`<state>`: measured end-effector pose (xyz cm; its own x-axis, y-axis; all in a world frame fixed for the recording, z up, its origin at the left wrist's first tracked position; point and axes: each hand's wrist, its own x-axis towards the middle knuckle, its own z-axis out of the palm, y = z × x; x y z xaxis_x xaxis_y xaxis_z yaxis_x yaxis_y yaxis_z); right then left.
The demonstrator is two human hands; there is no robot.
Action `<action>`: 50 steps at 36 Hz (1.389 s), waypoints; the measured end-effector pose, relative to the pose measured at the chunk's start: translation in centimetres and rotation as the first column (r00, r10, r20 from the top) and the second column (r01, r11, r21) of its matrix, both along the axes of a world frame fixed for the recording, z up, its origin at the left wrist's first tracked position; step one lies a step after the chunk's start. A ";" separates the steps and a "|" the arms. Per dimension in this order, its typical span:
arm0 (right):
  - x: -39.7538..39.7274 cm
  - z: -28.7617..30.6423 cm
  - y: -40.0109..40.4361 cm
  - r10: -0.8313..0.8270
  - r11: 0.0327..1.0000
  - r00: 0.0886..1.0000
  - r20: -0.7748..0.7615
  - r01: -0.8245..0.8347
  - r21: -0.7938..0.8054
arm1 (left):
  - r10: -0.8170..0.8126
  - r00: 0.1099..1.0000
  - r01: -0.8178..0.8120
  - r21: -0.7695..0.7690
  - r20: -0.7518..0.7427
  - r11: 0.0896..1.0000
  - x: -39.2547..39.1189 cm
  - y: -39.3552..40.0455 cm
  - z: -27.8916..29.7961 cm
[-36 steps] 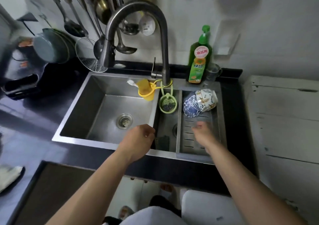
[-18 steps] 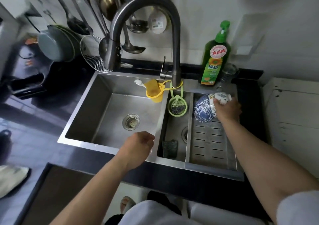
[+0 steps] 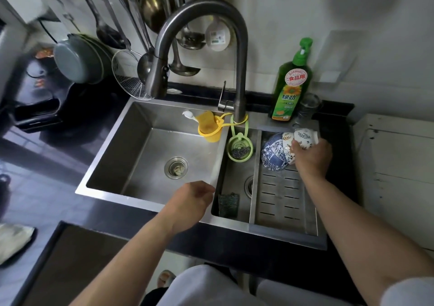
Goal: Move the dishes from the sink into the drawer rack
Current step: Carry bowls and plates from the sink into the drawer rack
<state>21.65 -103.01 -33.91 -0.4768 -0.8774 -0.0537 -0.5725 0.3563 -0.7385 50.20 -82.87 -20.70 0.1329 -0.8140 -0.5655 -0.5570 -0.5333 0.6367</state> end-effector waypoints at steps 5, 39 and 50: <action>-1.8 1.4 1.1 -0.058 0.994 0.994 0.088 0.066 -0.093 | 0.027 0.997 -0.027 0.004 -0.071 1.000 -0.3 0.3 -0.5; 3.1 3.3 10.0 0.220 0.905 0.889 0.403 -0.340 0.255 | 0.655 0.482 -0.611 0.313 -0.582 0.727 -1.6 2.7 -2.6; 2.0 1.3 -1.0 -0.046 0.904 0.983 0.179 -0.035 0.425 | 0.647 0.478 -0.611 0.304 -0.593 0.731 -2.2 2.8 -2.3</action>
<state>23.66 -103.99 -32.64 -0.4278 -0.7490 -0.5059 -0.4413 0.6615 -0.6063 48.03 -80.10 -23.02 0.2047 -0.6316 -0.7478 0.4610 -0.6117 0.6429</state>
